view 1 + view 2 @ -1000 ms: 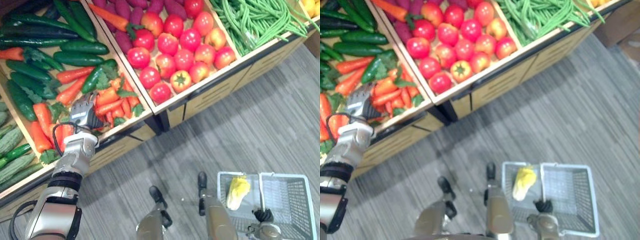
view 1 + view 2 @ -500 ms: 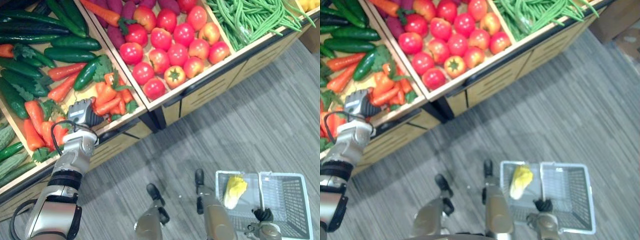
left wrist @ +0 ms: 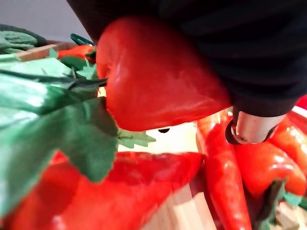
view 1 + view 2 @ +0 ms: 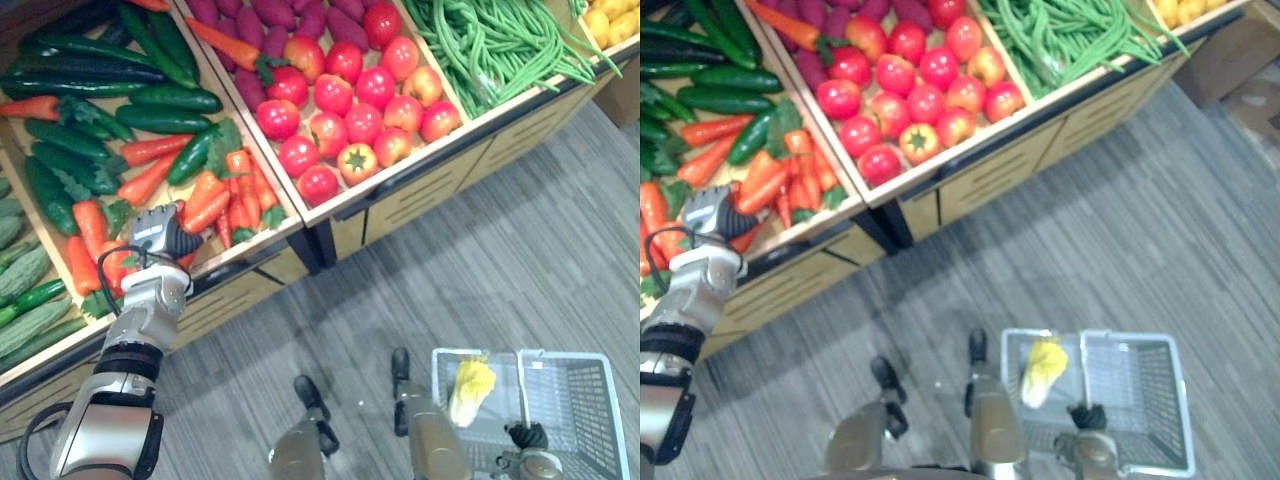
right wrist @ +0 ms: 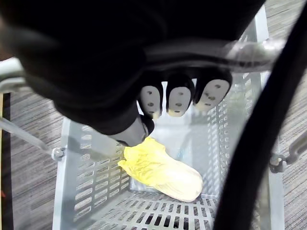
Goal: Pick vegetable in the basket
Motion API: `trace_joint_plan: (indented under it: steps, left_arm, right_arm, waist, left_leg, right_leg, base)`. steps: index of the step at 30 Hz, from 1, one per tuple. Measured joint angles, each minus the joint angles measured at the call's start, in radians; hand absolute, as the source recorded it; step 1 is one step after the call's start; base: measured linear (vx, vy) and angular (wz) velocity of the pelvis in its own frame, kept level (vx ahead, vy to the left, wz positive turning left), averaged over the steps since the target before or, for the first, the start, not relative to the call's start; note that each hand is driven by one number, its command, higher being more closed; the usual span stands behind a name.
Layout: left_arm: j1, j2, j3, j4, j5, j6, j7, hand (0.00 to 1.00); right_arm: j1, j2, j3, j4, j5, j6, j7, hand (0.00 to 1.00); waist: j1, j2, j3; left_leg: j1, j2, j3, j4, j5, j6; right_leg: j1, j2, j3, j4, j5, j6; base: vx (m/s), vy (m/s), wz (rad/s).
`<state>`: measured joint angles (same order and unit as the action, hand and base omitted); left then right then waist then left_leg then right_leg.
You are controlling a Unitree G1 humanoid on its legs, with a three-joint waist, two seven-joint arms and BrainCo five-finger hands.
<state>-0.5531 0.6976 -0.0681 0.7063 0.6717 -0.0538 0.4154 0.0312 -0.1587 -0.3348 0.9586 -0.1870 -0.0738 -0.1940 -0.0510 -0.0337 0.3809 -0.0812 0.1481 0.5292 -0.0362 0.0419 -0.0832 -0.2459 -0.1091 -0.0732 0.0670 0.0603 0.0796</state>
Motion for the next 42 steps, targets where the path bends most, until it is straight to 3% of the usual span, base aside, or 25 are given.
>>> trace_joint_plan:
  steps: [4, 11, 16, 19, 23, 29, 33, 37, 42]
  left_arm:
    - [0.011, 0.007, 0.001, -0.062, 0.000, -0.001, 0.000, 1.00]
    - [0.079, 0.015, 0.006, -0.195, 0.000, -0.015, -0.007, 1.00]
    - [0.153, 0.051, -0.046, -0.355, -0.001, -0.071, -0.030, 1.00]
    - [0.203, 0.084, -0.109, -0.463, -0.001, -0.137, -0.064, 1.00]
    - [0.253, 0.091, -0.179, -0.552, -0.003, -0.212, -0.114, 1.00]
    - [0.266, 0.117, -0.314, -0.612, -0.083, -0.276, -0.201, 1.00]
    - [0.228, 0.149, -0.488, -0.624, -0.147, -0.312, -0.276, 1.00]
    - [0.145, 0.140, -0.664, -0.629, -0.199, -0.344, -0.350, 1.00]
    - [0.051, 0.023, -0.812, -0.630, -0.232, -0.347, -0.401, 1.00]
  right_arm:
    - [0.007, -0.002, -0.007, 0.000, -0.009, 0.004, 0.000, 1.00]
    - [0.037, -0.037, -0.028, -0.001, -0.012, 0.020, 0.003, 1.00]
    - [0.062, -0.086, -0.039, -0.074, -0.039, 0.033, 0.021, 1.00]
    - [0.061, -0.197, -0.013, -0.163, -0.098, 0.033, 0.055, 1.00]
    - [0.041, -0.376, 0.080, -0.310, -0.153, -0.005, 0.099, 1.00]
    - [-0.048, -0.551, 0.264, -0.397, -0.170, -0.064, 0.163, 1.00]
    - [-0.130, -0.610, 0.378, -0.403, -0.169, -0.064, 0.209, 1.00]
    - [-0.154, -0.661, 0.481, -0.537, -0.168, -0.062, 0.255, 1.00]
    - [-0.240, -0.717, 0.682, -0.718, -0.144, -0.072, 0.330, 1.00]
  waist:
    - [0.002, 0.007, -0.004]
    - [0.002, 0.055, -0.073]
    - [0.000, 0.058, -0.125]
    - [-0.003, 0.059, -0.131]
    - [-0.029, 0.057, -0.145]
    - [-0.060, 0.057, -0.163]
    - [-0.075, 0.059, -0.165]
    - [-0.079, 0.061, -0.168]
    - [-0.082, 0.075, -0.187]
  left_leg:
    - [0.026, -0.002, -0.025, -0.002, 0.008, 0.004]
    - [0.056, -0.014, -0.050, -0.044, 0.032, 0.006]
    - [0.074, -0.016, -0.044, -0.058, 0.034, 0.004]
    - [0.087, -0.025, -0.013, -0.058, 0.028, 0.001]
    - [0.131, -0.032, 0.063, -0.058, 0.006, -0.001]
    - [0.204, -0.036, 0.197, -0.058, -0.031, -0.015]
    - [0.248, -0.038, 0.283, -0.058, -0.052, -0.026]
    - [0.268, -0.025, 0.371, -0.026, -0.095, -0.042]
    - [0.270, 0.041, 0.464, 0.129, -0.186, -0.066]
  right_leg:
    - [0.040, -0.004, -0.023, -0.001, -0.001, 0.000]
    - [0.075, -0.010, -0.044, -0.014, -0.001, 0.000]
    - [0.095, -0.009, -0.035, -0.042, 0.004, 0.007]
    - [0.099, -0.007, 0.002, -0.068, 0.023, 0.023]
    - [0.109, 0.000, 0.078, -0.087, 0.040, 0.033]
    - [0.106, 0.023, 0.211, -0.089, 0.058, 0.040]
    - [0.106, 0.040, 0.287, -0.084, 0.063, 0.047]
    - [0.099, 0.059, 0.351, -0.077, 0.063, 0.048]
    - [0.091, 0.088, 0.411, -0.061, 0.063, 0.049]
  base:
    - [-0.02, 0.000, 0.15]
    - [0.00, 0.007, 0.10]
    - [0.03, 0.001, -0.04]
    - [0.01, 0.005, -0.30]
    - [0.01, 0.013, -0.51]
    - [0.03, -0.003, -0.66]
    - [0.00, -0.011, -0.66]
    - [-0.03, -0.019, -0.54]
    - [0.01, -0.045, -0.44]
